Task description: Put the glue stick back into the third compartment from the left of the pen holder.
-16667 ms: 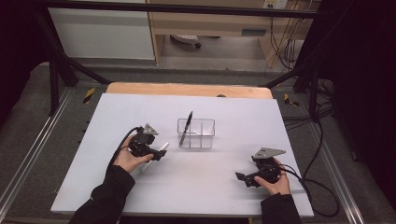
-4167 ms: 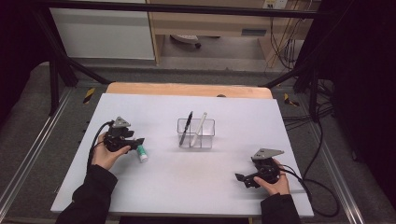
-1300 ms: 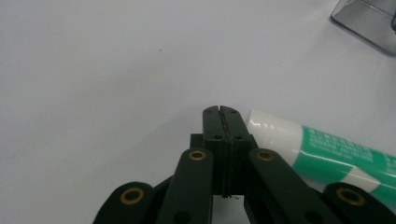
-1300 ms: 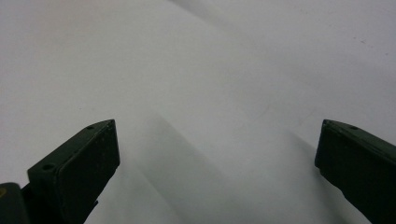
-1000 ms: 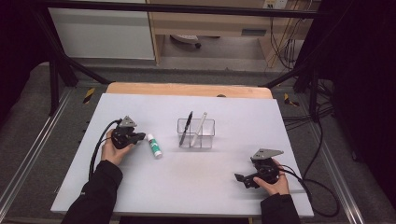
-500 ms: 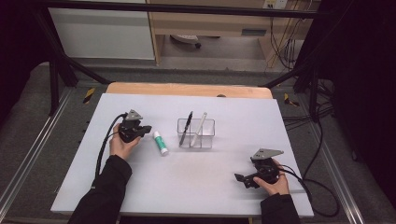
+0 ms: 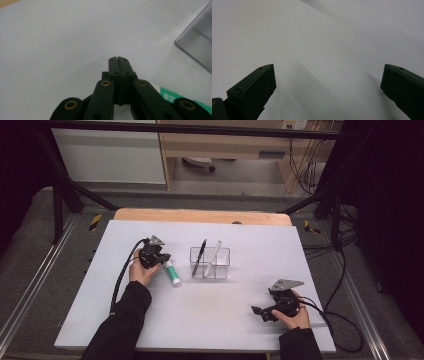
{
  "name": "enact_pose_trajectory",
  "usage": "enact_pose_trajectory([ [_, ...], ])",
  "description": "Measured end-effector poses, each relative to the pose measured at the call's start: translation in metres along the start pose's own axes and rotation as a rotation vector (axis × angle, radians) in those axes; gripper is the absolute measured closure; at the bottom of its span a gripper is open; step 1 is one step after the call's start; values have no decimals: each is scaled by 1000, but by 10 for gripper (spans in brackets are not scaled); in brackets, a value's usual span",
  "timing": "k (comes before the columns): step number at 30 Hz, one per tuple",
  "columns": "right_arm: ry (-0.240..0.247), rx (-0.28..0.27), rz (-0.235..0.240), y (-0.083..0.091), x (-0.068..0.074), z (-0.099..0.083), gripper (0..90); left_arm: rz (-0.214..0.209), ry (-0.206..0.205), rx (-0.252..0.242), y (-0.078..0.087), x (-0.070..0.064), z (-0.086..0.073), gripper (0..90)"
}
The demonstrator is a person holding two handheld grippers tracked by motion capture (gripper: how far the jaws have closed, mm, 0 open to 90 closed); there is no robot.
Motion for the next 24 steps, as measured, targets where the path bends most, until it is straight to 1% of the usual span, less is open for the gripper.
enact_pose_trajectory([
  [8, 0, -1, -2, 0, 0, 0, 6, -8, -19, 12, 5, -2, -3, 893],
  [10, -2, 3, 0, 0, 0, 0, 6, -10, -16, 4, 5, -4, -3, 893],
  [12, -1, 3, -2, 0, 0, 0, 6, -10, -23, 10, 6, -4, -5, 893],
  [16, -2, 2, -1, 0, 0, 0, 5, -11, -18, 11, 8, -6, -7, 894],
  [24, -1, 2, -1, 0, 0, 0, 5, -26, -20, 2, 11, -17, -7, 893],
])
Point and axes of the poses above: each handheld gripper's, and its own axes: y roughly backward along the jaws, z roughly out of its top, x roughly to its left, the point moved 6 cm from there along -y, roughly forward along the jaws, and after that the axes turned 12 degrees about -y, right-handed, at the moved point
